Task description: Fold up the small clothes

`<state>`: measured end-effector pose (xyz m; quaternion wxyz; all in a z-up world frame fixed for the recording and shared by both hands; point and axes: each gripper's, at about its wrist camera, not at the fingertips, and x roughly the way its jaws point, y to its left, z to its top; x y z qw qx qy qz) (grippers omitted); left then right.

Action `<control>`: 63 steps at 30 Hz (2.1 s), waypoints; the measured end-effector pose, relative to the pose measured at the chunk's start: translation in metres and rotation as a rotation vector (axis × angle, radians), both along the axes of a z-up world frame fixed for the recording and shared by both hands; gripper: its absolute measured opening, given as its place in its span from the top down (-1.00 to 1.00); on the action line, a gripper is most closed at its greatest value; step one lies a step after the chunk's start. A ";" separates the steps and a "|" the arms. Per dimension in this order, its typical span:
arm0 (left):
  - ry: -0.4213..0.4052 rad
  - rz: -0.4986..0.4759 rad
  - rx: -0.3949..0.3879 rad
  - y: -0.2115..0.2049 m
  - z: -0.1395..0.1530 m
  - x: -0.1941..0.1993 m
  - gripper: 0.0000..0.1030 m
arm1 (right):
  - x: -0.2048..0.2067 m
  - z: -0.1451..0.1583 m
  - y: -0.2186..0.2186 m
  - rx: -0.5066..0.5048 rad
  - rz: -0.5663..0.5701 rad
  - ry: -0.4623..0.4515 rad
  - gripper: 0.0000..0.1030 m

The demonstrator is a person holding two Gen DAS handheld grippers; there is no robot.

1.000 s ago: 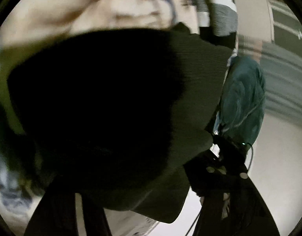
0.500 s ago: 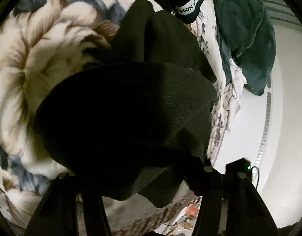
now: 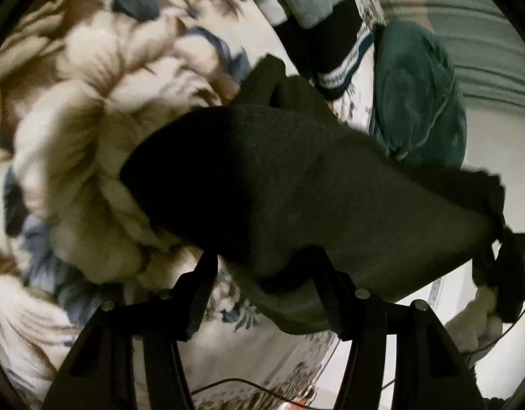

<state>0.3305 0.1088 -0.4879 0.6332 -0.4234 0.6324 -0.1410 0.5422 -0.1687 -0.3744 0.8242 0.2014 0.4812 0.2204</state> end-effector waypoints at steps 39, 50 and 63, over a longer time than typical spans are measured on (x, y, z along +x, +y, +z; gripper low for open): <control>0.071 -0.222 -0.150 -0.043 -0.023 0.069 -0.20 | -0.137 -0.157 -0.018 0.215 -0.322 0.523 0.85; 0.091 -0.146 -0.096 -0.027 -0.034 0.062 -0.21 | -0.105 -0.153 -0.040 0.019 -0.351 0.375 0.85; 0.087 -0.046 -0.111 -0.011 -0.046 0.051 -0.24 | -0.033 -0.250 -0.085 0.281 -0.469 0.659 0.48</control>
